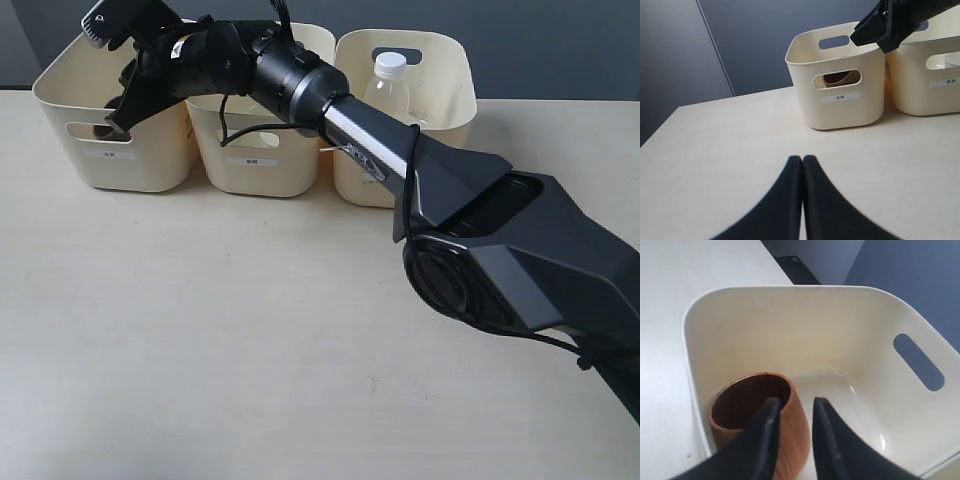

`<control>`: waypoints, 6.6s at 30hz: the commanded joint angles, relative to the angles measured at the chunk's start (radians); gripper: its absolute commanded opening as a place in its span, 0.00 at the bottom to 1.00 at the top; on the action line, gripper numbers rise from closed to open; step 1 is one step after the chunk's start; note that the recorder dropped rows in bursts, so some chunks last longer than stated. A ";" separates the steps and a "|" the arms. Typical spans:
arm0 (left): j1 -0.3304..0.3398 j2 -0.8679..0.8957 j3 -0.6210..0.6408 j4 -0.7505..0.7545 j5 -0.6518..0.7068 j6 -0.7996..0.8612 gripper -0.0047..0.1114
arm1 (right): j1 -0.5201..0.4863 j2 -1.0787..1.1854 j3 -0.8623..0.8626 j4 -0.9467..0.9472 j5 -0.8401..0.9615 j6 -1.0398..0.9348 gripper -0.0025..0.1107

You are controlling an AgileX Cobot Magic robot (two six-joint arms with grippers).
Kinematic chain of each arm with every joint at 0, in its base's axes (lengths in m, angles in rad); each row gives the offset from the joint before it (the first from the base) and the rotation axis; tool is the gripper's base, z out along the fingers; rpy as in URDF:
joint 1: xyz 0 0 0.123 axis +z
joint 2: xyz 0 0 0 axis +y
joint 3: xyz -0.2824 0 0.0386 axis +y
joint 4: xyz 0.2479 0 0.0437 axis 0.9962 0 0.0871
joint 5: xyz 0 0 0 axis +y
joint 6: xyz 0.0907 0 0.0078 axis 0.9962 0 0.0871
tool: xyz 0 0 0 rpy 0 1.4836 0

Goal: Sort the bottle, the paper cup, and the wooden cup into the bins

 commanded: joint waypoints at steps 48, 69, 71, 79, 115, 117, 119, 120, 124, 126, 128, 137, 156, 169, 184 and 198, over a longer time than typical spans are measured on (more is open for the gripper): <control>-0.004 0.005 -0.005 -0.002 -0.005 -0.001 0.04 | 0.078 -0.272 -0.006 0.112 0.402 0.223 0.02; -0.004 0.005 -0.005 -0.002 -0.005 -0.001 0.04 | 0.078 -0.272 -0.006 0.116 0.399 0.225 0.02; -0.004 0.005 -0.005 -0.002 -0.005 -0.001 0.04 | 0.078 -0.272 -0.006 0.116 0.399 0.225 0.02; -0.004 0.005 -0.005 -0.002 -0.005 -0.001 0.04 | 0.078 -0.290 -0.006 0.063 0.492 0.246 0.02; -0.004 0.005 -0.005 -0.002 -0.005 -0.001 0.04 | -0.339 -1.307 1.781 -0.134 -0.458 0.366 0.02; -0.004 0.005 -0.005 -0.002 -0.005 -0.001 0.04 | -0.383 -1.436 1.942 -0.134 -0.554 0.366 0.02; -0.004 0.005 -0.005 -0.002 -0.005 -0.001 0.04 | -0.430 -1.557 2.073 -0.134 -0.607 0.366 0.02; -0.004 0.005 -0.005 -0.002 -0.005 -0.001 0.04 | -0.459 -1.637 2.148 -0.130 -0.623 0.366 0.02; -0.004 0.005 -0.005 -0.002 -0.005 -0.001 0.04 | -0.516 -1.853 2.339 -0.127 -0.690 0.366 0.02; -0.004 0.005 -0.005 -0.002 -0.005 -0.001 0.04 | -0.537 -1.959 2.423 -0.127 -0.716 0.366 0.02; -0.004 0.005 -0.005 -0.002 -0.005 -0.001 0.04 | -0.578 -2.082 2.507 -0.125 -0.719 0.370 0.02; -0.004 0.005 -0.005 -0.002 -0.005 -0.001 0.04 | -0.657 -2.482 2.661 -0.113 -0.685 0.383 0.02; -0.004 0.005 -0.005 -0.002 -0.005 -0.001 0.04 | -0.771 -2.707 2.661 -0.113 -0.428 0.383 0.02; -0.004 0.005 -0.005 -0.002 -0.005 -0.001 0.04 | -0.771 -2.707 2.661 -0.113 -0.402 0.385 0.02; -0.004 0.005 -0.005 -0.002 -0.005 -0.001 0.04 | -0.771 -2.707 2.661 -0.113 -0.400 0.385 0.02; -0.004 0.005 -0.005 -0.002 -0.005 -0.001 0.04 | -0.771 -2.707 2.661 -0.111 -0.400 0.385 0.02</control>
